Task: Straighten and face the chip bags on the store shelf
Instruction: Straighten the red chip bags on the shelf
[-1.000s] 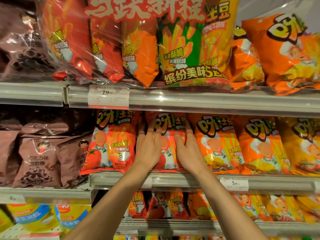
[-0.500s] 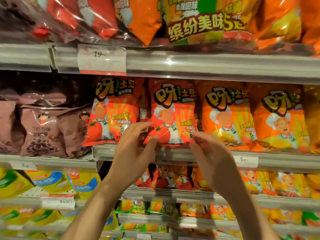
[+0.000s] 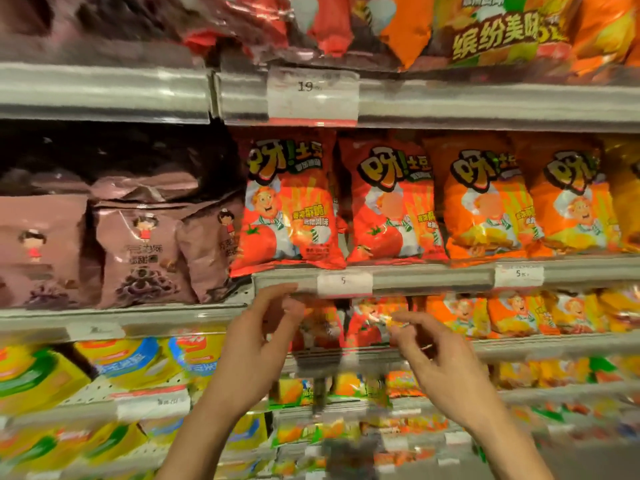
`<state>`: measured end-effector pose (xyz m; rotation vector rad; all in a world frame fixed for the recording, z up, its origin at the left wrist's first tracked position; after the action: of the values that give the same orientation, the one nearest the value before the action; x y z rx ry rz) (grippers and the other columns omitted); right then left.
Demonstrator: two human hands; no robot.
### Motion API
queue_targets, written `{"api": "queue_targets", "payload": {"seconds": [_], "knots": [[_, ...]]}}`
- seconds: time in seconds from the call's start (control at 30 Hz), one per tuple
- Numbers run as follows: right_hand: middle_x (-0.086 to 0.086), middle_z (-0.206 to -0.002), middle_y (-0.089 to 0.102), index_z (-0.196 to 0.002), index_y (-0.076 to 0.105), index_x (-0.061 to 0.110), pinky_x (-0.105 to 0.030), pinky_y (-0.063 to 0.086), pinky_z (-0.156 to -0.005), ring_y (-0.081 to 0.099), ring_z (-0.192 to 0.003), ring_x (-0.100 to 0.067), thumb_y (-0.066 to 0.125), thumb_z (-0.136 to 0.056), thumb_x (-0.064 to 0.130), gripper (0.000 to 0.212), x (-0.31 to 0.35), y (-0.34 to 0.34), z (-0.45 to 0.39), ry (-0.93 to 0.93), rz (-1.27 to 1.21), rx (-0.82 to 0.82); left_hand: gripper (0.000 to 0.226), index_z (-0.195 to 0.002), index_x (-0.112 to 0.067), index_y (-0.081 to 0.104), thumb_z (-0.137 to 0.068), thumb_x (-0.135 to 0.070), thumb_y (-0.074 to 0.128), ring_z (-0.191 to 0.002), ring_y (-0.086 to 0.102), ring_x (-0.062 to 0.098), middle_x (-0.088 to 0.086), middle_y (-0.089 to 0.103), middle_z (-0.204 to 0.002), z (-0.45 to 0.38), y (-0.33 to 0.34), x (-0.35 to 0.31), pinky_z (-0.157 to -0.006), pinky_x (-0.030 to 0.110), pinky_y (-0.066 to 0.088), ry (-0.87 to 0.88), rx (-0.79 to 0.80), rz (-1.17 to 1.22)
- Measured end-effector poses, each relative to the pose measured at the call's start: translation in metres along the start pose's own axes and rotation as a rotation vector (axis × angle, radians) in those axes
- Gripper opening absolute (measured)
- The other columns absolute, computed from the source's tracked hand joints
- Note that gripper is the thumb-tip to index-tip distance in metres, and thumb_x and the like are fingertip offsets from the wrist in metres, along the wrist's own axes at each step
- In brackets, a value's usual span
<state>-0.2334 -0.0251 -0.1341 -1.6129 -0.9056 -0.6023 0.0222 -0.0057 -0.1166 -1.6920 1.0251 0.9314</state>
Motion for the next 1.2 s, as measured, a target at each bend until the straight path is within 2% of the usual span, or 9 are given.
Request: {"api": "queue_targets", "payload": {"seconds": [0.13, 0.23, 0.37, 0.5, 0.57, 0.7, 0.8, 1.1, 1.2], "knots": [[0.021, -0.069, 0.064, -0.106, 0.066, 0.035, -0.015, 0.038, -0.053, 0.056, -0.056, -0.003, 0.058, -0.094, 0.042, 0.016, 0.018, 0.018, 0.009, 0.042, 0.007, -0.013, 0.017, -0.111, -0.031, 0.062, -0.096, -0.023, 0.062, -0.083, 0.067, 0.004, -0.016, 0.072, -0.091, -0.001, -0.031, 0.007, -0.073, 0.012, 0.048, 0.003, 0.013, 0.045], [0.026, -0.070, 0.065, -0.105, 0.064, 0.039, -0.015, 0.038, -0.054, 0.058, -0.058, -0.003, 0.056, -0.097, 0.039, 0.012, 0.039, 0.023, 0.008, 0.026, 0.014, -0.025, 0.018, -0.110, -0.034, 0.062, -0.096, -0.022, 0.062, -0.083, 0.068, 0.006, -0.012, 0.073, -0.092, -0.007, -0.048, 0.006, -0.075, 0.020, 0.051, 0.030, -0.005, 0.071], [0.019, -0.077, 0.069, -0.105, 0.065, 0.039, -0.030, 0.050, -0.065, 0.063, -0.064, -0.005, 0.055, -0.093, 0.049, 0.018, 0.069, 0.020, -0.009, -0.064, 0.013, -0.076, 0.018, -0.112, -0.038, 0.061, -0.097, -0.027, 0.062, -0.086, 0.066, 0.005, -0.011, 0.071, -0.093, -0.020, -0.062, -0.008, -0.075, 0.015, 0.049, 0.103, -0.044, 0.103], [0.016, -0.086, 0.071, -0.109, 0.067, 0.032, -0.011, 0.048, -0.068, 0.064, -0.080, 0.001, 0.062, -0.095, 0.036, 0.015, 0.099, 0.018, -0.045, -0.114, -0.118, -0.098, 0.024, -0.118, -0.033, 0.062, -0.095, -0.024, 0.064, -0.102, 0.063, 0.003, -0.013, 0.066, -0.110, -0.042, -0.063, -0.025, -0.086, 0.018, 0.049, 0.146, -0.094, 0.060], [0.014, -0.104, 0.069, -0.116, 0.066, 0.028, -0.012, 0.050, -0.079, 0.063, -0.094, 0.003, 0.062, -0.095, 0.039, 0.024, 0.112, 0.021, -0.067, -0.167, -0.137, -0.115, 0.031, -0.124, -0.031, 0.059, -0.094, -0.028, 0.065, -0.112, 0.058, 0.001, -0.014, 0.058, -0.121, -0.056, -0.062, -0.033, -0.094, 0.021, 0.046, 0.207, -0.163, -0.066], [0.011, -0.140, 0.049, -0.142, 0.045, 0.030, -0.038, 0.044, -0.108, 0.050, -0.129, -0.009, 0.055, -0.093, 0.057, 0.057, 0.128, 0.040, -0.108, -0.204, -0.063, -0.114, 0.046, -0.140, -0.031, 0.046, -0.096, -0.033, 0.059, -0.123, 0.037, -0.006, -0.010, 0.042, -0.138, -0.085, -0.052, -0.037, -0.103, 0.012, 0.029, 0.219, -0.187, -0.257], [0.003, -0.157, 0.036, -0.155, 0.023, 0.024, -0.041, 0.036, -0.115, 0.038, -0.142, -0.015, 0.052, -0.093, 0.061, 0.078, 0.129, 0.057, -0.127, -0.127, -0.123, -0.045, 0.050, -0.147, -0.040, 0.035, -0.099, -0.048, 0.048, -0.133, 0.034, -0.001, -0.010, 0.039, -0.148, -0.100, -0.047, -0.028, -0.108, 0.025, 0.031, 0.155, -0.198, -0.267], [0.016, -0.124, 0.055, -0.147, 0.035, 0.027, -0.022, 0.048, -0.094, 0.056, -0.117, -0.005, 0.056, -0.100, 0.031, 0.051, 0.113, 0.056, -0.149, -0.043, -0.348, -0.076, 0.053, -0.148, -0.040, 0.028, -0.100, -0.045, 0.050, -0.131, 0.044, 0.006, -0.010, 0.045, -0.144, -0.121, -0.039, -0.021, -0.108, 0.031, 0.038, 0.160, -0.282, -0.143], [0.010, -0.135, 0.053, -0.151, 0.032, 0.025, -0.027, 0.046, -0.098, 0.055, -0.122, -0.011, 0.051, -0.102, 0.032, 0.053, 0.111, 0.064, -0.148, 0.000, -0.329, -0.038, 0.064, -0.151, -0.038, 0.021, -0.095, -0.052, 0.050, -0.138, 0.041, 0.013, -0.005, 0.042, -0.150, -0.124, -0.036, -0.007, -0.114, 0.044, 0.037, 0.065, -0.275, -0.087]]}}
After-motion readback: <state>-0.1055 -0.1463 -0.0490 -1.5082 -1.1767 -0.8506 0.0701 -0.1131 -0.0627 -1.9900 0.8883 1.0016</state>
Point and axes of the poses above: each hand's wrist, its own z-axis away from the middle knuckle, its own y-axis out of the palm, x = y × z, the point moved 7 cm from there along -z, towards the middle knuckle
